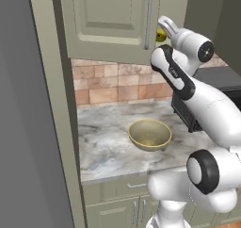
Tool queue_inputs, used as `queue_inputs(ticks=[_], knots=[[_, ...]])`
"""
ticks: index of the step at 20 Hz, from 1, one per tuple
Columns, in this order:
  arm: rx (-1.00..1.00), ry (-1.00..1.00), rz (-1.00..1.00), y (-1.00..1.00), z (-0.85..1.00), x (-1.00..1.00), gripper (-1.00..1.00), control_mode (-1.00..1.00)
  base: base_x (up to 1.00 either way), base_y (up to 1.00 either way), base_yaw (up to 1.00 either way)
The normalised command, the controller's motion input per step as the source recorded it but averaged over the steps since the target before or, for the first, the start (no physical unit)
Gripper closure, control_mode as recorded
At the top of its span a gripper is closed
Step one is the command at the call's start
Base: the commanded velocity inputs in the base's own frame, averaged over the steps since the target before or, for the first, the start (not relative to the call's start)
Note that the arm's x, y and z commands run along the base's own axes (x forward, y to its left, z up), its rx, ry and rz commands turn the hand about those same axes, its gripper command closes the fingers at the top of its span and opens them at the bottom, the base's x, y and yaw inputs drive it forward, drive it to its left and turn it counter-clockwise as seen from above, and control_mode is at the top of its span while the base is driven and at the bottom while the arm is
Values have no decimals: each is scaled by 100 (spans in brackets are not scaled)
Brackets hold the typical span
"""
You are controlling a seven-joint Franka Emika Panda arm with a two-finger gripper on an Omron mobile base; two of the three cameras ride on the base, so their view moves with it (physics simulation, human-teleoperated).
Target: Open the cabinet. Pick the pear and pear from the cabinet and place them into the bowl. Then close the cabinet.
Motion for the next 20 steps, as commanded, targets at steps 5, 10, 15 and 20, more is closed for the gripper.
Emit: queue_inputs(ticks=[5, 10, 15, 20], knots=[[0, 16, 28, -3, 0, 5, -100, -100, 0, 0, 0], [0, 12, 32, -11, -2, 0, -100, -100, 0, 0, 0], [3, 0, 4, 0, 0, 1, -100, -100, 0, 0, 0], [0, 0, 1, 5, -4, 28, -100, -100, 0, 0, 0]])
